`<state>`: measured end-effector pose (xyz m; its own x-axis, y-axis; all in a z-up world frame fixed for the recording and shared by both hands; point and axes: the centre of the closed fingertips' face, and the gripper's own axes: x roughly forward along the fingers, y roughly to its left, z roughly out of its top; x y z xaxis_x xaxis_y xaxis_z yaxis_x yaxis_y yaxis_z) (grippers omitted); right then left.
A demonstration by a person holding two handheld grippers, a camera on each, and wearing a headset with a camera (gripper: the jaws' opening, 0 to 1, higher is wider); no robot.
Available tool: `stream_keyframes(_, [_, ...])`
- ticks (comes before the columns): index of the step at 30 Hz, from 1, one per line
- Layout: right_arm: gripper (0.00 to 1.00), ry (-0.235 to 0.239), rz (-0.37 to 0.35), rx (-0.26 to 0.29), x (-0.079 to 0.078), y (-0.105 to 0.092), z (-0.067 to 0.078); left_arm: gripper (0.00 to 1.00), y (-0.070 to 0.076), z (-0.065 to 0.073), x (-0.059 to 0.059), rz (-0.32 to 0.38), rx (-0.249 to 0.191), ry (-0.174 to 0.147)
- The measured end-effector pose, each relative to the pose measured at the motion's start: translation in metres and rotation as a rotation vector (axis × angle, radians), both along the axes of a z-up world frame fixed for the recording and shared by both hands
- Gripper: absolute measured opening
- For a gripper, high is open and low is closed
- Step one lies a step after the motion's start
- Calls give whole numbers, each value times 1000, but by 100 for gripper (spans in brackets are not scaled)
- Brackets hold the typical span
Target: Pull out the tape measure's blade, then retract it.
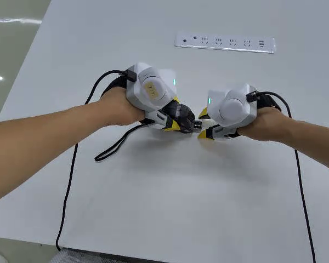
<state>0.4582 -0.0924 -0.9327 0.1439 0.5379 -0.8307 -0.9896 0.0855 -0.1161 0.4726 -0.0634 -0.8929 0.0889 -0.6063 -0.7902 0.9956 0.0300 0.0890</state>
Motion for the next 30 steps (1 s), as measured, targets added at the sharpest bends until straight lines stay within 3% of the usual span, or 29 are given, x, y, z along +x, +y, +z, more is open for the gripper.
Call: stream_keyframes(30, [16, 7, 0, 11, 1, 2, 0, 33, -1, 0, -1, -46, -2, -10])
